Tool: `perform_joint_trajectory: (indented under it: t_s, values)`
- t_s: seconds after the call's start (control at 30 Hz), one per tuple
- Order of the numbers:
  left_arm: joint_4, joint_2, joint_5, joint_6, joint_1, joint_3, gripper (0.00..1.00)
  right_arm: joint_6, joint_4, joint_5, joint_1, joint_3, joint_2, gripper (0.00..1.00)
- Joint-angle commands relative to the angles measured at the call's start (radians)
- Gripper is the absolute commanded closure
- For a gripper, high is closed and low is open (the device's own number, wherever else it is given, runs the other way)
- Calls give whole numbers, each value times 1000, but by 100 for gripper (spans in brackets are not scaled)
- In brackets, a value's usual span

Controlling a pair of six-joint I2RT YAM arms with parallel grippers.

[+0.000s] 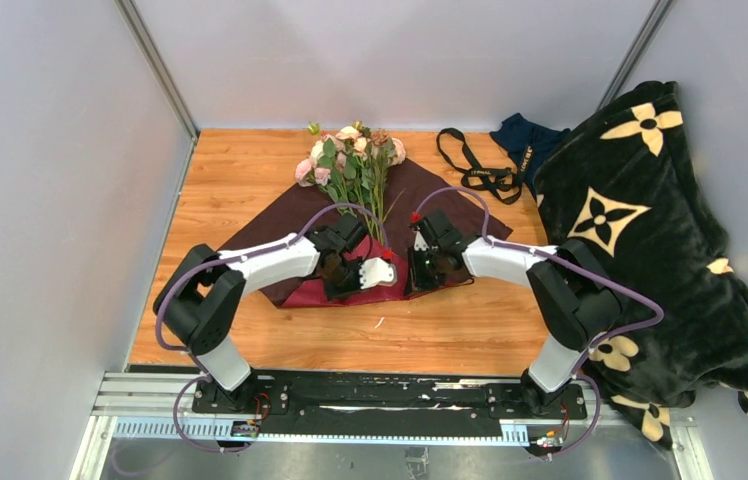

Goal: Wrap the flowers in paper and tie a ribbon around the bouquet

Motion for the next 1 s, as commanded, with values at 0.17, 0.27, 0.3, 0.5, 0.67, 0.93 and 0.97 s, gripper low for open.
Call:
perform_joint_trajectory:
  t_s: [0.17,0.27,0.3,0.5,0.67,0.93,0.97]
  values:
    - [-51,28,-156,164,52,-87,100,19,-28,40,-26,-66,-15,100]
    - [-138,6,-213,226,64,-130,100,17,-28,40,-34,-74,-18,100]
    - [-165,-11,-226,256,73,-151,100,17,-28,39,-37,-74,-17,100]
    - [-259,-112,-312,388,170,-264,100,14,-27,37,-38,-77,-13,100]
    - [-270,-134,-348,420,365,-201,100,13,-28,37,-40,-89,-23,100]
    - [-366,-221,-127,176,204,105,99,20,-28,27,-39,-87,-39,100]
    - [-357,-216,-84,143,142,138,97,21,-29,28,-39,-85,-40,100]
